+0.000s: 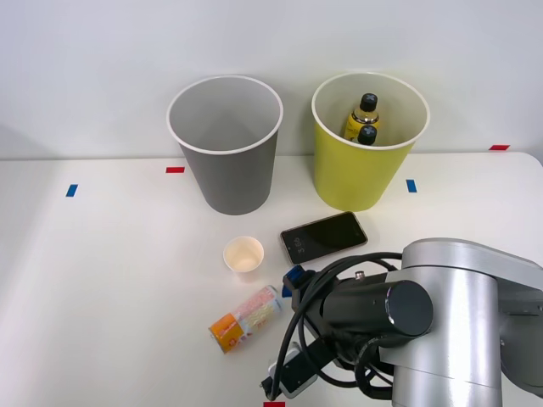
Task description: Put cans in the gray bin, plastic bottles in the light green bin
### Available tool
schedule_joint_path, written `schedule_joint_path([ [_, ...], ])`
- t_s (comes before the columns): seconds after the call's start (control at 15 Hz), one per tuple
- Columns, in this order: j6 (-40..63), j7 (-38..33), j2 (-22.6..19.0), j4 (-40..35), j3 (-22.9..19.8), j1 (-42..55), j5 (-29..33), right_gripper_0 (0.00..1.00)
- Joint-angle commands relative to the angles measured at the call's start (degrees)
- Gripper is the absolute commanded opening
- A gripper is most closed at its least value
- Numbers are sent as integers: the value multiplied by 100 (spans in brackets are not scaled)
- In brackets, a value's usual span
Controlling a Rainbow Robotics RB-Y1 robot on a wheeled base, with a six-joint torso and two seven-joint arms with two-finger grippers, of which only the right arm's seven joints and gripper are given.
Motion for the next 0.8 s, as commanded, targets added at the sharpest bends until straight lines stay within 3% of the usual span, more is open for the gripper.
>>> schedule_joint_path([
  [0.07, -1, -66, -3, -62, -26, -15, 49, 85],
  [0.27, -1, -75, 173, -53, 115, -50, 32, 85],
  [0.47, -177, -189, 252, -36, 633, -226, 357, 85],
  [0.67, -520, -831, 313, 193, 1301, -578, 656, 85],
  [0.8, -608, -918, 401, 404, 1389, -727, 673, 85],
])
